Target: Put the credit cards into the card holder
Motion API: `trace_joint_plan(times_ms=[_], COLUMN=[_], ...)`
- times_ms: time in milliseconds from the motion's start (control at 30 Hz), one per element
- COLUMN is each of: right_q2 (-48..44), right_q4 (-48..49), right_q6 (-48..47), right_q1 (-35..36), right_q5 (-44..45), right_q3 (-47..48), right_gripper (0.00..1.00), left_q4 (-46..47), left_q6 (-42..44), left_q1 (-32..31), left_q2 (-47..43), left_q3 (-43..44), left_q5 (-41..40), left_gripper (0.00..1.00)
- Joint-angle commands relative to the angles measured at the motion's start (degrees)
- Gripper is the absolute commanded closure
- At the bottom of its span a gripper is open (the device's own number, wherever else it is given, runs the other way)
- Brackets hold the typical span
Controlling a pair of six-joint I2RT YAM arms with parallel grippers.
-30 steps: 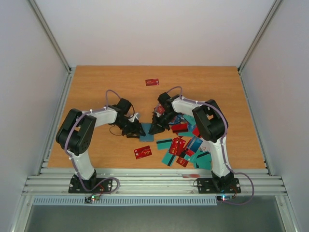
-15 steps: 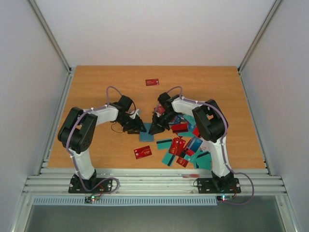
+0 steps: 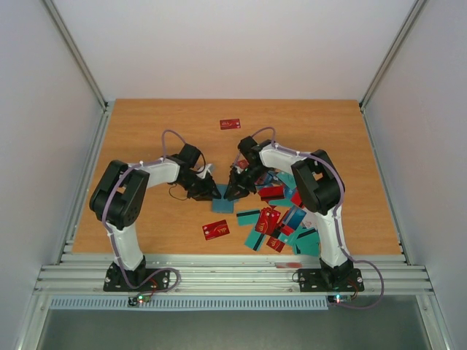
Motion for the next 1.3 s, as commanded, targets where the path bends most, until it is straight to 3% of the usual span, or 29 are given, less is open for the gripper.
trace_joint_plan(times_ms=[0,200,500,767,1267], right_q2=[-1.85,-8.52,-19.76,-17.46,-9.55], right_q4=[-0.71,-0.47,4.05,9.97,15.83], right_q6=[-1.02,-1.73,-1.65,-2.1,-0.92], right_q1=[-0.45,-2.59,-8.78,-8.32,-5.77], right_q5=[-0.41,-2.41,4.96,2.74,-1.65], right_q3=[3.15,2.52,-12.51,-19.08,-15.47], right_gripper=[0.81,0.74,0.76,0.78,0.79], left_q4=[0.59,-1.45,-4.51,-6.44,-8.75], left_q6=[1.22,2.7,4.19,4.92,5.94], left_q1=[-0.38,-0.38,-0.39,-0.38,-0.38], left_q2=[2.63,2.65,2.34,2.11,3.49], left_q3=[-0.37,0.67,2.08,2.98,5.68], left_q5=[-3.47,-4.87,-6.66,-6.47,-5.55], left_gripper=[0.73,0.74,0.75,0.75,0.75])
